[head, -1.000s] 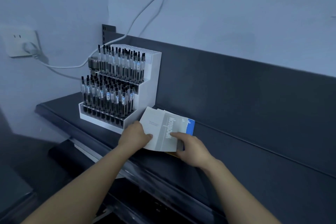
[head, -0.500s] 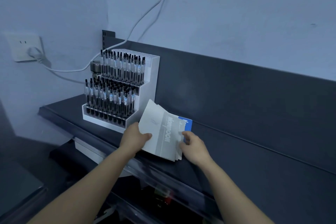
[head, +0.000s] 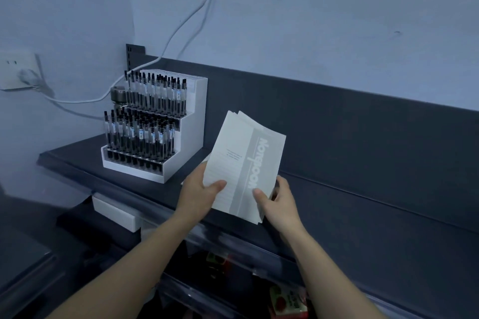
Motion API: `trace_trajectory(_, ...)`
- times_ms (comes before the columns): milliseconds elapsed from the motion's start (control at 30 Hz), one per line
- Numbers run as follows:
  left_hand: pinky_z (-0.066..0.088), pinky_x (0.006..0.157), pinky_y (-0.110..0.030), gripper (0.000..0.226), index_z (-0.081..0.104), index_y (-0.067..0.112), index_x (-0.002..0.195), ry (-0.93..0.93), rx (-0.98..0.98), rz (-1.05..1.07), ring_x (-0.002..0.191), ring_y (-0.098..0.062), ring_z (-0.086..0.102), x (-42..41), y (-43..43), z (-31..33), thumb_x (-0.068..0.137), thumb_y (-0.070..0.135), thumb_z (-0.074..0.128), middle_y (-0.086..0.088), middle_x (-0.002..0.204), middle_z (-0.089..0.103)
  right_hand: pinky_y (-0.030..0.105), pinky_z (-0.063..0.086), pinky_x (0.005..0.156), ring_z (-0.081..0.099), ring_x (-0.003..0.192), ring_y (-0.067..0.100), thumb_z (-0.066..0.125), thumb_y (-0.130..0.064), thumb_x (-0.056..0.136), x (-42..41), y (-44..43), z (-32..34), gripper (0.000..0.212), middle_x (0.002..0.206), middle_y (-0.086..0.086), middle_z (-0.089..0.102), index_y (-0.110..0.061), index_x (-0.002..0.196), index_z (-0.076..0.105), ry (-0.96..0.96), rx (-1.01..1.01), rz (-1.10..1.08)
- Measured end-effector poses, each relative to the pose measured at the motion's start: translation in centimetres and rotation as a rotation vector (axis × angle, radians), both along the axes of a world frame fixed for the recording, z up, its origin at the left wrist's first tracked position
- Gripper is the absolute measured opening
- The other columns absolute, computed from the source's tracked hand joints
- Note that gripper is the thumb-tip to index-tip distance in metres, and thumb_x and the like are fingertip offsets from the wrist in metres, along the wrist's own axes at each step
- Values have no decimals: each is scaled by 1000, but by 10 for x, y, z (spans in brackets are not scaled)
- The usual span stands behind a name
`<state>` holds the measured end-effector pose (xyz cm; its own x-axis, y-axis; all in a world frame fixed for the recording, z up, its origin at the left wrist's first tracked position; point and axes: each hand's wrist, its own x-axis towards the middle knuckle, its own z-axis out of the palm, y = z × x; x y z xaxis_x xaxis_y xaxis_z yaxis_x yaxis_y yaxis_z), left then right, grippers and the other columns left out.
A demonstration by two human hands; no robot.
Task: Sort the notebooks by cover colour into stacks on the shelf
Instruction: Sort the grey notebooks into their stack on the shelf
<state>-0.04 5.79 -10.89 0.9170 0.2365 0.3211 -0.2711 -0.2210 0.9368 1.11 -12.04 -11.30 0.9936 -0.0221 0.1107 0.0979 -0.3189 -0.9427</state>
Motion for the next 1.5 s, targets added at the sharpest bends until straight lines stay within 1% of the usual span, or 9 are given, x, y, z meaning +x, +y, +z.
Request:
trace_trajectory(167, 46, 80, -15, 37, 53, 29, 117, -51, 41, -19, 97, 5, 58, -11, -49, 1, 88, 9, 66, 22, 103, 61, 31, 51, 88, 60, 103, 6, 55, -22, 94, -18, -42, 5, 51, 115, -15, 62, -32, 139, 33, -126, -33, -26)
trace_trajectory(367, 49, 92, -31, 45, 46, 20, 130, -37, 77, 22, 107, -13, 56, -31, -124, -3, 89, 17, 65, 7, 116, 59, 32, 53, 78, 60, 87, 6, 46, -22, 97, -45, -111, 12, 45, 106, -19, 61, -37, 137, 32, -223, -154, -26)
trace_trajectory(600, 40, 84, -22, 42, 44, 18, 132, -90, 155, -2, 106, -8, 50, -59, -198, 1, 93, 18, 60, 10, 116, 52, 20, 42, 62, 57, 80, 4, 45, -20, 97, -79, -184, 18, 46, 110, -17, 62, -34, 139, 32, -223, -237, -58)
trace_trajectory(733, 40, 85, -24, 36, 44, 17, 131, -107, 203, -52, 105, -7, 50, -73, -228, 3, 96, 13, 49, 10, 114, 51, 27, 44, 72, 57, 87, 10, 45, -18, 98, -99, -212, 20, 47, 109, -15, 61, -32, 140, 31, -207, -252, -134)
trace_trajectory(833, 40, 78, -20, 30, 46, 19, 125, -115, 257, -90, 99, -5, 51, -81, -246, 2, 96, 11, 41, 11, 111, 53, 28, 43, 68, 58, 80, 13, 46, -18, 97, -113, -229, 20, 44, 99, -11, 62, -31, 138, 33, -197, -284, -209)
trace_trajectory(967, 43, 81, -25, 32, 49, 23, 121, -117, 280, -172, 99, -6, 53, -92, -266, 0, 95, 10, 34, 11, 112, 55, 30, 43, 69, 59, 83, 18, 47, -19, 97, -134, -250, 20, 47, 98, -9, 62, -30, 140, 33, -181, -325, -300)
trace_trajectory(1267, 47, 89, -31, 37, 52, 19, 125, -199, 304, -301, 103, -11, 55, -122, -321, -1, 95, 8, 34, 6, 117, 60, 37, 48, 78, 60, 101, 30, 48, -21, 97, -181, -306, 21, 51, 117, 3, 65, -26, 144, 31, -157, -378, -452)
trace_trajectory(1367, 44, 88, -27, 37, 52, 20, 125, -183, 339, -314, 104, -10, 54, -132, -351, 3, 95, 9, 34, 8, 117, 59, 40, 50, 81, 60, 105, 31, 48, -27, 97, -194, -335, 21, 55, 121, 4, 63, -26, 148, 26, -149, -408, -510)
trace_trajectory(1500, 46, 87, -29, 38, 53, 23, 123, -179, 354, -359, 101, -8, 56, -148, -400, 9, 94, 11, 32, 11, 115, 59, 41, 51, 74, 61, 91, 31, 49, -25, 96, -214, -382, 24, 47, 105, 5, 66, -24, 140, 34, -184, -408, -547)
